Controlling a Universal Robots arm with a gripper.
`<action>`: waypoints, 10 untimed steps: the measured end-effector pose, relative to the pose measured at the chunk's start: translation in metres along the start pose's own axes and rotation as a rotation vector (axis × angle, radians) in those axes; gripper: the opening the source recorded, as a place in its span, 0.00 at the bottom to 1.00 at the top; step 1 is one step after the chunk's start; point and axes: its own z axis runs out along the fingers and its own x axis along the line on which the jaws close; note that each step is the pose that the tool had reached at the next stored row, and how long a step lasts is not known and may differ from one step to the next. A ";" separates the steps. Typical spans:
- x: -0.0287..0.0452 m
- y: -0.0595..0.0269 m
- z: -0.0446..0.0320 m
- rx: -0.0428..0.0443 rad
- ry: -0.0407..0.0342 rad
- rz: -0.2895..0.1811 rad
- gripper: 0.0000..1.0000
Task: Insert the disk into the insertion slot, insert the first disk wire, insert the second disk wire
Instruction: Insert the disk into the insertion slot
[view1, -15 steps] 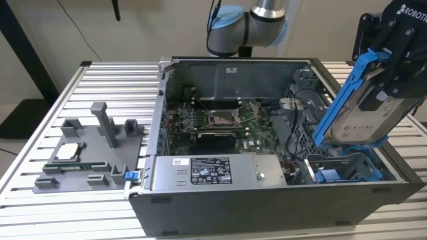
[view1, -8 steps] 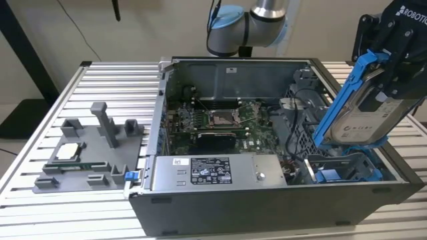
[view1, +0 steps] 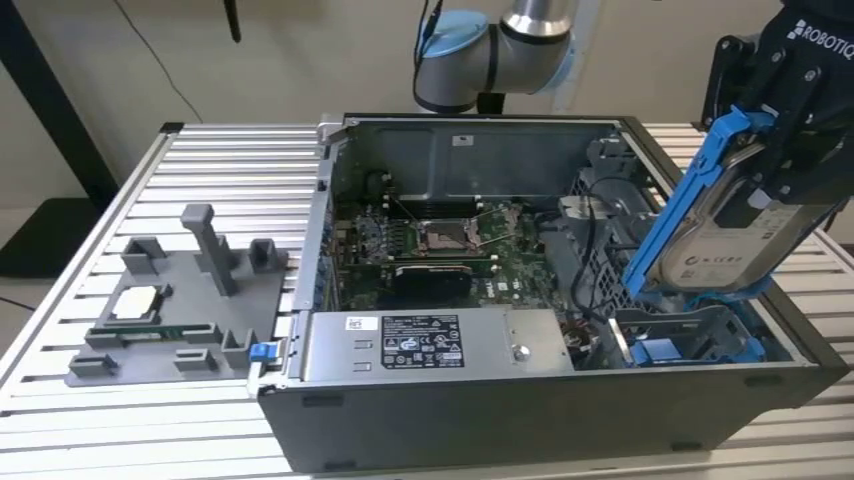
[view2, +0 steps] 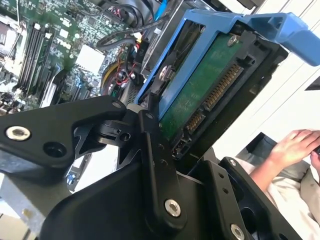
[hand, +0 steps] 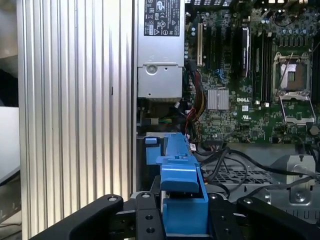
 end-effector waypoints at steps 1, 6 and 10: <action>0.0002 -0.0002 0.0010 -0.0004 -0.0001 0.000 0.00; 0.0024 -0.0027 0.0053 -0.0057 0.0003 0.000 0.00; 0.0044 -0.0043 0.0083 -0.0089 0.0004 0.000 0.00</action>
